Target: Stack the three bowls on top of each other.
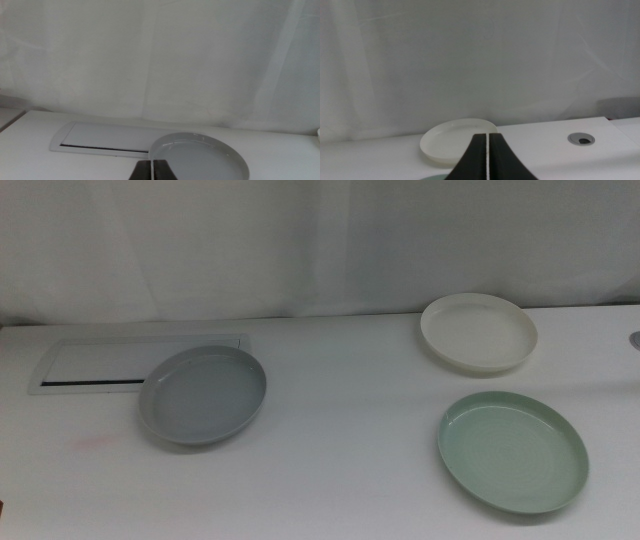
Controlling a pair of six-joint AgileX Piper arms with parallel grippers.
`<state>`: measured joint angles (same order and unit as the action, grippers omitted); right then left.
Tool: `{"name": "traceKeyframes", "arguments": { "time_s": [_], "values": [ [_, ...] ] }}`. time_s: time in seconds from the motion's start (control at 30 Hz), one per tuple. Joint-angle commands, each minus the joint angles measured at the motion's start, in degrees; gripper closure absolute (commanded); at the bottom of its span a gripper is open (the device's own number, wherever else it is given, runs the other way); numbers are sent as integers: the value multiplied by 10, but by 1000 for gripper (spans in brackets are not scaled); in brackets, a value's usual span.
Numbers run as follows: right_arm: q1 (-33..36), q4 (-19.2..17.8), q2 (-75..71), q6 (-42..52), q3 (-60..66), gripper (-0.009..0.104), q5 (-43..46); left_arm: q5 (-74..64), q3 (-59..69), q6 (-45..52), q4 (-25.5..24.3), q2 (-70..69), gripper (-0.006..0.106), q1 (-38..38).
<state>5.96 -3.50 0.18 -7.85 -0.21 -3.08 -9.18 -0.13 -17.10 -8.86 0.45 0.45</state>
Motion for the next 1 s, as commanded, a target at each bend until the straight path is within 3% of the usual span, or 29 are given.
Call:
{"name": "traceKeyframes", "arguments": {
  "time_s": [0.0, 0.33, 0.43, 0.5, 0.53, 0.57, 0.6, 0.63, 0.97],
  "values": [
    [-2, -2, -19, 3, 22, 97, -8, 5, 22, -4, 3, -22, 103, -5],
    [-2, -2, -19, 3, 22, 97, -15, 5, 22, -4, 3, -22, 103, -5],
    [-2, 8, -18, 3, 22, 88, 7, 29, 22, -4, 7, -22, 100, -5],
    [-2, 16, -18, 3, 22, 75, 7, 33, 22, -5, 8, -21, 92, -5],
    [-2, 35, -18, 3, 22, 42, 13, 34, 22, -12, 8, -21, 74, -5],
    [-2, 38, -18, 3, 22, 39, 13, 34, 22, -12, 8, -21, 72, -5],
    [-2, 44, -18, 3, 22, 24, 17, 37, 22, -22, 8, -21, 62, -5],
    [-2, 44, -18, 4, 22, -8, 21, 42, 22, -61, 8, -21, 8, -5],
    [-2, 46, -18, 4, 22, -8, 26, 33, -21, -91, 8, -7, 8, -5]
  ]
}}
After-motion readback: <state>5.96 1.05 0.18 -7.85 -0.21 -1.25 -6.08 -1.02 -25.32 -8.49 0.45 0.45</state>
